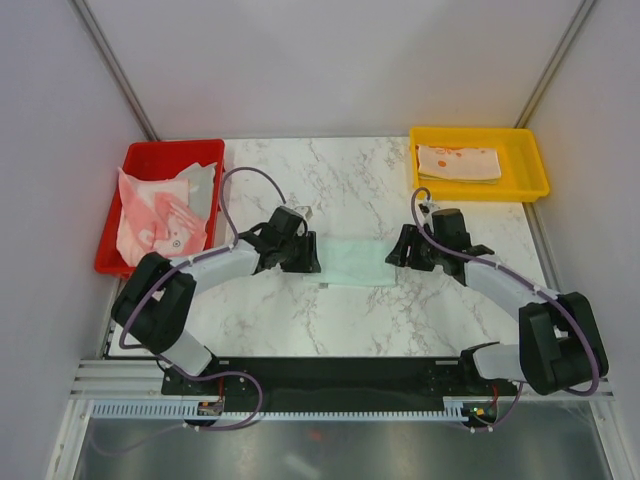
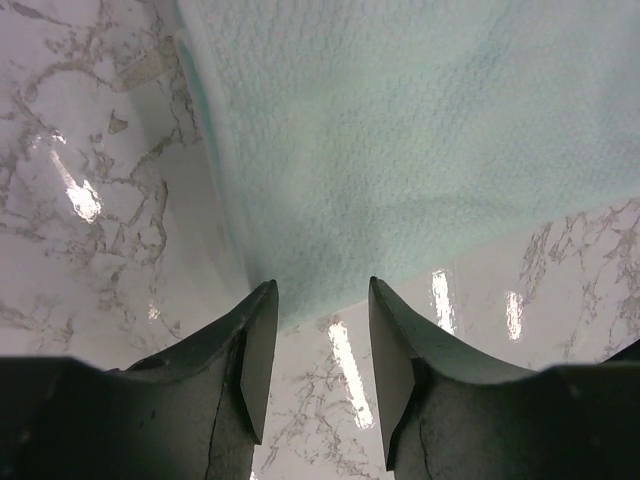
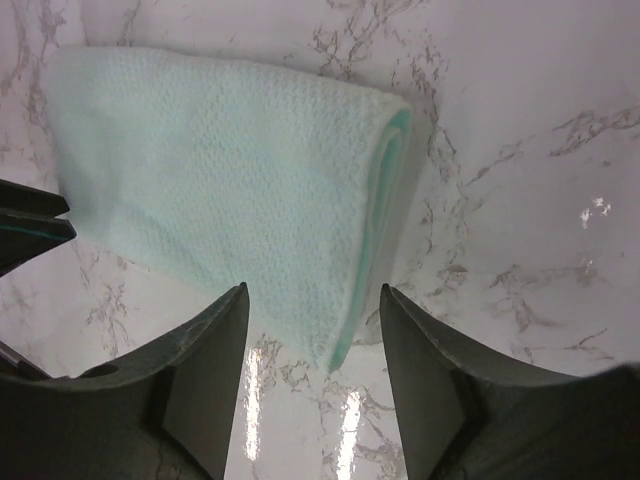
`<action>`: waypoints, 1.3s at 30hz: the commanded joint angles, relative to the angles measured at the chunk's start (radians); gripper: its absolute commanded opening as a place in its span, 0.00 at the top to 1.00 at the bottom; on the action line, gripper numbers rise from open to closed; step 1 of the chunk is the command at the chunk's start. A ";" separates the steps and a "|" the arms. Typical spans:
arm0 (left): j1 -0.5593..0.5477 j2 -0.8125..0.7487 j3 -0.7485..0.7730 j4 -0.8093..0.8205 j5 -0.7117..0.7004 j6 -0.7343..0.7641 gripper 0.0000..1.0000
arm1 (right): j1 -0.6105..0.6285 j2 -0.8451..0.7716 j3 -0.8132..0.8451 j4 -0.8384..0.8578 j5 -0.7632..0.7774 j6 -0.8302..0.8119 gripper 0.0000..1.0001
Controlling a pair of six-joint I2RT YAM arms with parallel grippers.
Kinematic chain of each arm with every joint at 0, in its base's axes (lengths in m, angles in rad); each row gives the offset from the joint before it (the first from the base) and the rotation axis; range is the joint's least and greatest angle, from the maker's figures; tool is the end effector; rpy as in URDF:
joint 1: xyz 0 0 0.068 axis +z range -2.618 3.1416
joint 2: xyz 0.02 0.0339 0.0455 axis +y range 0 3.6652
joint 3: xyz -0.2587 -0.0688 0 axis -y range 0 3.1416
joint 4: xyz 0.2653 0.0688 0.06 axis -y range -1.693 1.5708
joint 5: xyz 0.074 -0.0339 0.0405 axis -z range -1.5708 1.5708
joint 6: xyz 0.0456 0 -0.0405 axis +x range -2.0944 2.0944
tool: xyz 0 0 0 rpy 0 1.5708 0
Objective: Fold and stack the towels
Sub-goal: Neatly place the folded towel into the bin
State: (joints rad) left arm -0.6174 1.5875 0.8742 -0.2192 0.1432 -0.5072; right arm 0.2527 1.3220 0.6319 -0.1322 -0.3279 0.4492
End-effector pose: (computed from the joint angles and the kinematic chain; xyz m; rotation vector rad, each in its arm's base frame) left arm 0.2695 -0.1994 0.1483 0.2053 2.6002 -0.6176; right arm 0.2663 0.0839 0.1558 0.0820 2.4580 0.7126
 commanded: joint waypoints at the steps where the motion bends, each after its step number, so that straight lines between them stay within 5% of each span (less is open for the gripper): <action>1: 0.001 -0.046 0.054 -0.006 -0.044 -0.018 0.51 | 0.002 -0.001 0.037 -0.030 0.078 -0.013 0.36; 10: 0.039 0.086 0.189 -0.028 -0.043 -0.013 0.50 | 0.031 0.146 0.060 0.065 0.093 0.000 0.35; 23: 0.084 0.200 0.174 -0.039 -0.036 -0.079 0.50 | 0.154 0.203 -0.015 0.175 0.202 0.075 0.42; 27: 0.084 0.197 0.157 -0.042 -0.048 -0.096 0.50 | 0.166 0.227 -0.017 0.186 0.208 0.062 0.54; 31: 0.087 0.193 0.172 -0.084 -0.077 -0.117 0.50 | 0.166 0.224 0.000 0.186 0.199 0.020 0.86; 34: 0.090 0.168 0.264 -0.236 -0.195 -0.119 0.51 | 0.166 0.206 0.061 0.146 0.181 -0.033 1.00; 39: 0.120 0.040 0.397 -0.416 -0.338 -0.083 0.48 | 0.154 0.262 0.311 -0.053 0.236 -0.118 1.00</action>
State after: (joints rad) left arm -0.5224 1.7596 1.1717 -0.5007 -0.0624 -0.5892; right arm 0.4129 1.5524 0.7864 -0.0944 -0.1322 0.4099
